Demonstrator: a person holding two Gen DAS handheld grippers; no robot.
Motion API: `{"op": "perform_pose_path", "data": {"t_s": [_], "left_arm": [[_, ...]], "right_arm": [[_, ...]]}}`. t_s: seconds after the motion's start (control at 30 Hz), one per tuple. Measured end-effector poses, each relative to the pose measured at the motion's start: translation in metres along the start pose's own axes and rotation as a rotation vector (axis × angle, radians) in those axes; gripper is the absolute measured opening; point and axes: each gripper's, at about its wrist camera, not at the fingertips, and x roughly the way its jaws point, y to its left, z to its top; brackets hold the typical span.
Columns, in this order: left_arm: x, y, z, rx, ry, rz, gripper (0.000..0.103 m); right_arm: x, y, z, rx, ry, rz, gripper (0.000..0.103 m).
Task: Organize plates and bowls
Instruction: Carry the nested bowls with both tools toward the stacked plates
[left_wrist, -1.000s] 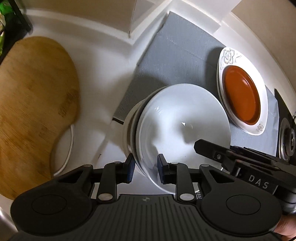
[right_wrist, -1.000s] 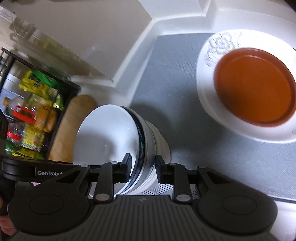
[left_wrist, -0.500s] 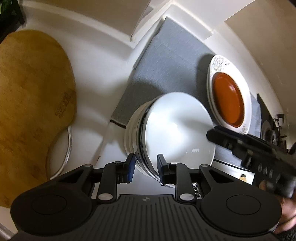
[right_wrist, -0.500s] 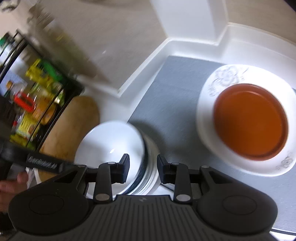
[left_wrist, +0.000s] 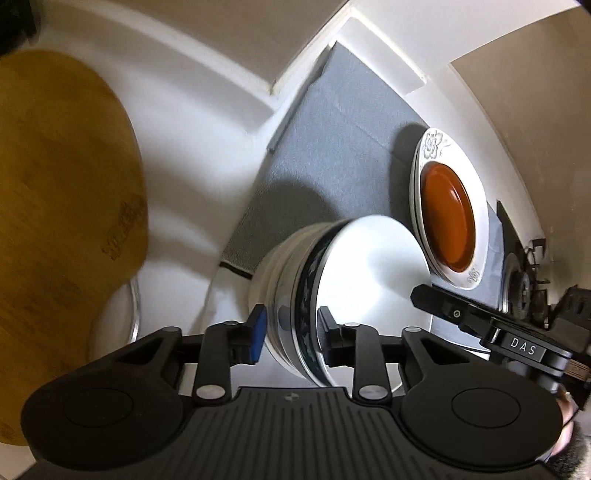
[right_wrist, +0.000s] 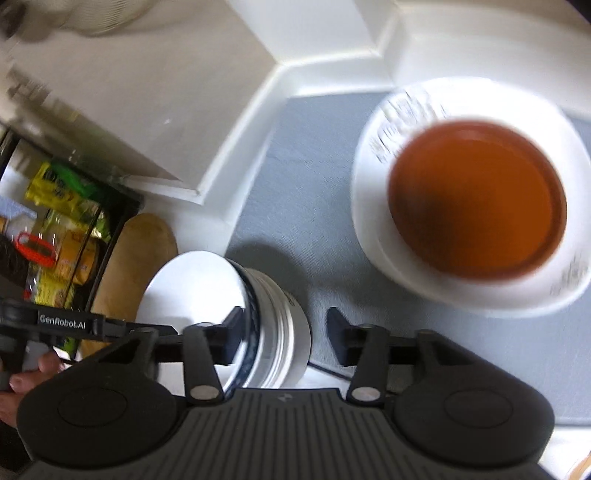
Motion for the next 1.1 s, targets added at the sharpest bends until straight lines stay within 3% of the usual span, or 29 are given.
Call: {"op": "perform_pose_path", "data": {"t_s": [0.03, 0.1, 0.27, 0.37, 0.5, 0.53, 0.63, 0.73, 0.83, 0.93, 1.1], "left_arm": [[0.002, 0.002, 0.000, -0.010, 0.007, -0.008, 0.034], [0.006, 0.002, -0.001, -0.011, 0.020, -0.011, 0.037], [0.020, 0.003, -0.004, -0.039, 0.053, 0.016, 0.052], [0.030, 0.003, -0.006, -0.037, 0.077, 0.017, 0.057], [0.034, 0.003, -0.006, -0.042, 0.065, 0.008, 0.054], [0.034, 0.002, -0.007, -0.024, 0.049, 0.005, 0.047], [0.033, -0.004, -0.007, 0.019, 0.029, 0.009, 0.043], [0.034, 0.000, -0.006, 0.019, 0.034, -0.012, 0.041], [0.033, 0.006, -0.003, 0.013, 0.049, -0.033, 0.040], [0.030, 0.001, -0.003, 0.029, 0.057, 0.003, 0.040], [0.030, 0.003, -0.001, 0.036, 0.065, 0.004, 0.040]], "right_arm": [[0.002, -0.006, -0.002, 0.043, 0.007, 0.010, 0.077], [0.007, -0.018, -0.009, 0.133, 0.018, 0.052, 0.082], [0.023, -0.037, -0.026, 0.325, 0.040, 0.167, 0.084], [0.032, -0.036, -0.035, 0.367, 0.045, 0.300, 0.085], [0.032, -0.015, -0.040, 0.220, 0.029, 0.179, 0.078], [0.034, -0.013, -0.040, 0.208, 0.042, 0.170, 0.078], [0.041, -0.013, -0.043, 0.224, 0.080, 0.203, 0.076], [0.043, -0.019, -0.045, 0.270, 0.065, 0.222, 0.074], [0.041, -0.030, -0.048, 0.310, 0.059, 0.248, 0.062], [0.031, -0.026, -0.046, 0.266, 0.045, 0.251, 0.051], [0.029, -0.029, -0.045, 0.271, 0.033, 0.260, 0.050]]}}
